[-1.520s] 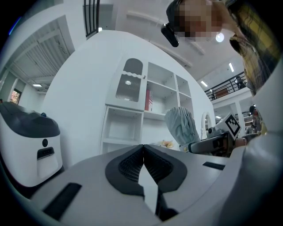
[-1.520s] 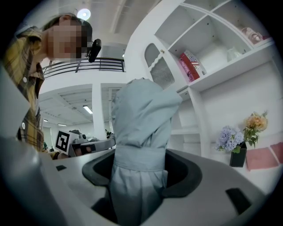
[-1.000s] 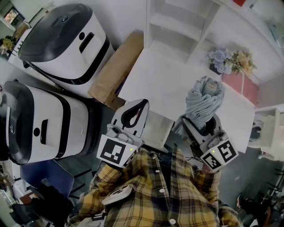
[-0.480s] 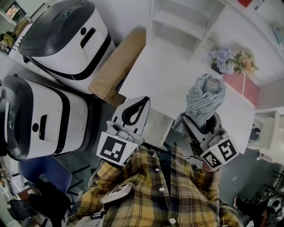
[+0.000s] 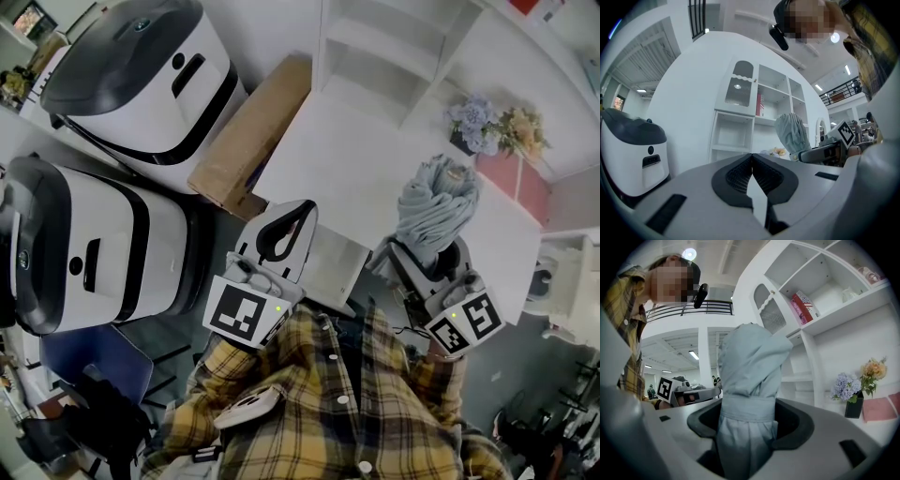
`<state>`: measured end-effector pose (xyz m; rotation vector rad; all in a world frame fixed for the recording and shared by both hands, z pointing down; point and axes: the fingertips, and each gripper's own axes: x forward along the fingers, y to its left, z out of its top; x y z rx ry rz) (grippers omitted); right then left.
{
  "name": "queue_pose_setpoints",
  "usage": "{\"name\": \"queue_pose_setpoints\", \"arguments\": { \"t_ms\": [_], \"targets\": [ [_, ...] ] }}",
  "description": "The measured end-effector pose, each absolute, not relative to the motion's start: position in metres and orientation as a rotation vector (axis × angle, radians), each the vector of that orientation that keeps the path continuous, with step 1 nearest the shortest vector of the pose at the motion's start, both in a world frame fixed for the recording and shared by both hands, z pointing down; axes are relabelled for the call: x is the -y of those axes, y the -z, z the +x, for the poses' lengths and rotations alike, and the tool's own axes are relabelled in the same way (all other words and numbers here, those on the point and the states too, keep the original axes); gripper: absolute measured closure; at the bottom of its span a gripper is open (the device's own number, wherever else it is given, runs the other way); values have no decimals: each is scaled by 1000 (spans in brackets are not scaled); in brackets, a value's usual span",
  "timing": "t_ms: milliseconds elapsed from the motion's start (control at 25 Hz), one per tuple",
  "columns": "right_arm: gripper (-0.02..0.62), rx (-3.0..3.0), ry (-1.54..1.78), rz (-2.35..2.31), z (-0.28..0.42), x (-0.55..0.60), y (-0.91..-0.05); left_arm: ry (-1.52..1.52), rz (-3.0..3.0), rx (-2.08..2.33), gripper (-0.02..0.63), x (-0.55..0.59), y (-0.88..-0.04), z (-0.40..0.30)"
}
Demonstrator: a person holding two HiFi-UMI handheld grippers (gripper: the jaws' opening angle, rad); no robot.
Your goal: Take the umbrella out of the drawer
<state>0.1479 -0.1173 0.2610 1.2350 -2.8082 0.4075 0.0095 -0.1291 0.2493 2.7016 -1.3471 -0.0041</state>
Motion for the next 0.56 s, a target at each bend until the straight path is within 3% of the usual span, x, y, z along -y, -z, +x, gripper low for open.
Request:
{"name": "queue_pose_setpoints", "arguments": {
  "t_ms": [560],
  "targets": [
    [287, 2814, -387, 1241, 149, 120, -260, 3, 2734, 1306, 586, 135, -247, 10]
  ]
}}
